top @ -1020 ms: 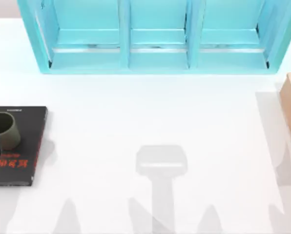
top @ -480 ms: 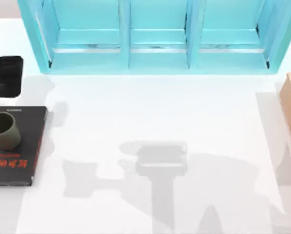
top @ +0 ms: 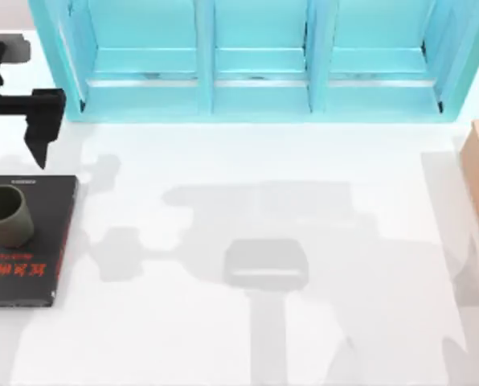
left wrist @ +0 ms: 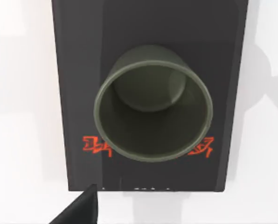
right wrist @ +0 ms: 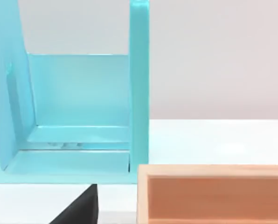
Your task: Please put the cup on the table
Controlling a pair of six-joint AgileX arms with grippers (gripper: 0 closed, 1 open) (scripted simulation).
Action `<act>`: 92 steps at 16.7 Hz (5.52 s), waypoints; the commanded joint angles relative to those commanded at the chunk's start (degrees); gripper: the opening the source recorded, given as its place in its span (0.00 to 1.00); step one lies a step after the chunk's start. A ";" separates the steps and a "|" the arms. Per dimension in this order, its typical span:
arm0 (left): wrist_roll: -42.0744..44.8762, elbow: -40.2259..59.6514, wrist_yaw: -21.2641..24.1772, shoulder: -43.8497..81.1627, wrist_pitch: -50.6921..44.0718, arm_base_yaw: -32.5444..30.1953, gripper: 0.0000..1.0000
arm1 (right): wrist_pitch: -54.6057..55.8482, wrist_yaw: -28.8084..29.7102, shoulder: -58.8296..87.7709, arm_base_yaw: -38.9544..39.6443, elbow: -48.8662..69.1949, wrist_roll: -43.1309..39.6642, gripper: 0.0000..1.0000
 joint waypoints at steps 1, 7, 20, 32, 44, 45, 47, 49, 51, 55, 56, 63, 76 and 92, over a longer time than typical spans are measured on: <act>0.00 0.14 0.00 0.17 -0.13 -0.01 1.00 | 0.00 0.00 0.00 0.00 0.00 0.00 1.00; 0.11 -0.96 0.00 0.16 0.93 0.23 1.00 | 0.00 0.00 0.00 0.00 0.00 0.00 1.00; 0.24 -17.92 0.02 3.95 21.72 0.17 1.00 | 0.00 0.00 0.00 0.00 0.00 0.00 1.00; 0.24 -17.92 0.02 3.95 21.72 0.17 0.17 | 0.00 0.00 0.00 0.00 0.00 0.00 1.00; 0.31 -17.69 0.01 3.84 21.49 0.15 0.00 | 0.00 0.00 0.00 0.00 0.00 0.00 1.00; 0.34 -16.93 0.01 3.65 20.67 0.09 0.00 | 0.00 0.00 0.00 0.00 0.00 0.00 1.00; 0.23 -14.57 0.00 2.90 17.43 0.14 0.00 | 0.00 0.00 0.00 0.00 0.00 0.00 1.00; 0.16 -11.98 0.00 1.95 13.34 0.13 0.00 | 0.00 0.00 0.00 0.00 0.00 0.00 1.00; 0.15 -10.20 0.00 1.11 11.15 0.11 0.00 | 0.00 0.00 0.00 0.00 0.00 0.00 1.00; 0.20 -10.20 -0.02 1.27 11.09 0.16 0.00 | 0.00 0.00 0.00 0.00 0.00 0.00 1.00; 0.10 -10.07 -0.02 1.37 11.02 0.04 0.00 | 0.00 0.00 0.00 0.00 0.00 0.00 1.00; -12.41 7.42 -0.06 11.95 2.37 -12.65 0.00 | 0.00 0.00 0.00 0.00 0.00 0.00 1.00; -36.84 41.99 -0.06 28.95 -12.38 -37.29 0.00 | 0.00 0.00 0.00 0.00 0.00 0.00 1.00; -35.92 20.99 -0.09 25.29 4.98 -36.33 0.00 | 0.00 0.00 0.00 0.00 0.00 0.00 1.00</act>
